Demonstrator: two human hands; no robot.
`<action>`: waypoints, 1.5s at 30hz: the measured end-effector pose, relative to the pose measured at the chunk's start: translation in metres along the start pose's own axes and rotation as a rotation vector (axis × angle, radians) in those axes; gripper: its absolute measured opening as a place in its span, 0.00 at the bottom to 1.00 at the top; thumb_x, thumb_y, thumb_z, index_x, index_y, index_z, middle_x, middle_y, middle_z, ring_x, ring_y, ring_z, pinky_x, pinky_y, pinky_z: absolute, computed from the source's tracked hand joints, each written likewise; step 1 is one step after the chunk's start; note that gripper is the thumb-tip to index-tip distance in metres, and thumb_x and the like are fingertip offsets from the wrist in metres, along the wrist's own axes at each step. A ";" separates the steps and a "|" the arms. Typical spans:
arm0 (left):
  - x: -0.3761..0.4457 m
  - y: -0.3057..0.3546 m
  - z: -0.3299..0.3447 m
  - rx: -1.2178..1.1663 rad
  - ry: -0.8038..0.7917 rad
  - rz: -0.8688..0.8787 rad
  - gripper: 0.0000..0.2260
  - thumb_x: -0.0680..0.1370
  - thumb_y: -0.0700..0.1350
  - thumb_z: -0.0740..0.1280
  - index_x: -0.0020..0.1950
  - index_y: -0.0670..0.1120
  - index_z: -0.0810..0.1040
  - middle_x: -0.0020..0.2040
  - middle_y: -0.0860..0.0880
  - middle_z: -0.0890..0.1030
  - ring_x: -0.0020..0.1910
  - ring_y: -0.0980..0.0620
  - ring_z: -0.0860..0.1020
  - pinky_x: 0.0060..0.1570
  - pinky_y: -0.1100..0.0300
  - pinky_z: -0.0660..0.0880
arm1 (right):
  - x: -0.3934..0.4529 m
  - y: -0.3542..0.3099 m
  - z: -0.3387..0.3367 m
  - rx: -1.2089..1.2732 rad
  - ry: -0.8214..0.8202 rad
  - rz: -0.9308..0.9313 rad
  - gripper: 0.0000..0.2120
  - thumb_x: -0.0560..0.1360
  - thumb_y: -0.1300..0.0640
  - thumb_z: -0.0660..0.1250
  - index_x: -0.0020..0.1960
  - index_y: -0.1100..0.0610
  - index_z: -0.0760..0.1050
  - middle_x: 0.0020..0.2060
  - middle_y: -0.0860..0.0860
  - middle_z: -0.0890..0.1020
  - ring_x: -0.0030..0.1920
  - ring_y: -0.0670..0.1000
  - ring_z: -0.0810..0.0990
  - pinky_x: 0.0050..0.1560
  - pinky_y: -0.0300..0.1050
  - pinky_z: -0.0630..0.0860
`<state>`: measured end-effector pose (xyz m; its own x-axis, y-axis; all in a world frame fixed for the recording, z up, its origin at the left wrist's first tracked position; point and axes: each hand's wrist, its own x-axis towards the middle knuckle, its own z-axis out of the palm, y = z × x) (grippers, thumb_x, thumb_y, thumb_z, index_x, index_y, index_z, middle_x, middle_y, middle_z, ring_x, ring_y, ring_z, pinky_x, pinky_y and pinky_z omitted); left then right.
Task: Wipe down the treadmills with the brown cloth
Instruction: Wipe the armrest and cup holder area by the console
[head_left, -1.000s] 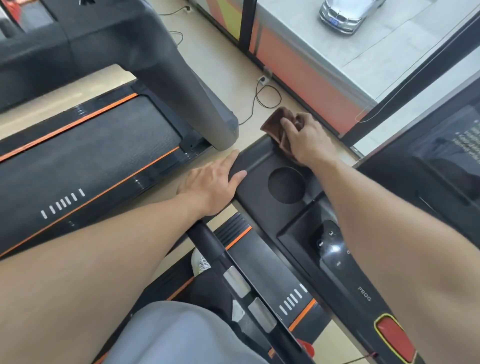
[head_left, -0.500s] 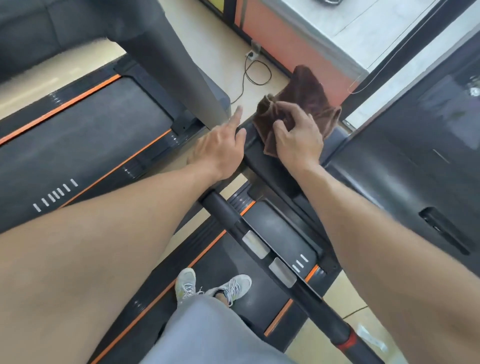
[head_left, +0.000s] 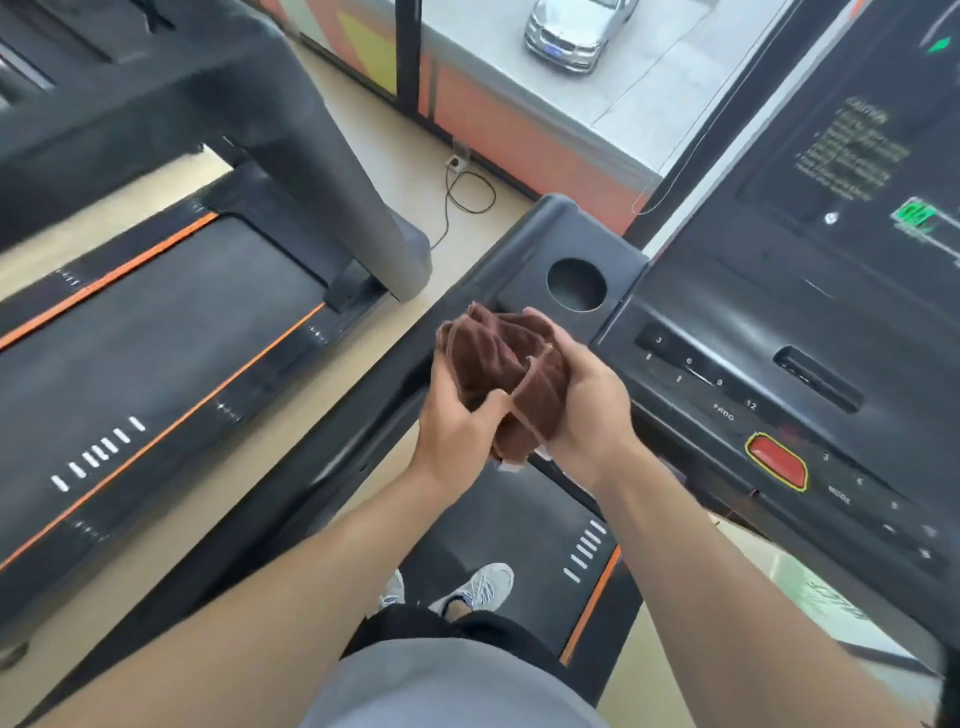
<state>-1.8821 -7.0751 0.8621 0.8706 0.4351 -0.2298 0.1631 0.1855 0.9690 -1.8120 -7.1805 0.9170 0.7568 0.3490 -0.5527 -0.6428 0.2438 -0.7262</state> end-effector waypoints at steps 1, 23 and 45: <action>-0.003 0.001 -0.004 -0.052 -0.014 -0.045 0.37 0.71 0.41 0.67 0.80 0.52 0.62 0.69 0.54 0.78 0.68 0.57 0.76 0.71 0.51 0.70 | -0.004 0.006 0.001 -0.050 0.029 -0.031 0.16 0.84 0.57 0.61 0.70 0.55 0.77 0.61 0.56 0.84 0.62 0.59 0.83 0.68 0.60 0.76; -0.062 -0.014 0.000 -0.515 0.209 -0.506 0.20 0.75 0.31 0.67 0.64 0.47 0.74 0.55 0.44 0.85 0.53 0.45 0.85 0.54 0.45 0.82 | -0.020 0.045 0.011 -0.465 0.483 -0.713 0.16 0.80 0.42 0.68 0.66 0.43 0.79 0.62 0.46 0.81 0.62 0.50 0.81 0.65 0.52 0.79; -0.037 -0.050 -0.048 0.353 -0.157 -0.303 0.37 0.71 0.50 0.66 0.80 0.57 0.59 0.77 0.58 0.68 0.75 0.57 0.67 0.76 0.50 0.64 | 0.076 0.051 -0.001 -1.795 -0.064 -0.063 0.36 0.63 0.41 0.76 0.67 0.50 0.71 0.55 0.51 0.81 0.54 0.57 0.80 0.54 0.51 0.79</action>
<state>-1.9446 -7.0578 0.8176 0.8148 0.2642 -0.5161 0.5437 -0.0388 0.8384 -1.7872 -7.1428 0.8380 0.7392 0.4206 -0.5260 0.3176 -0.9064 -0.2784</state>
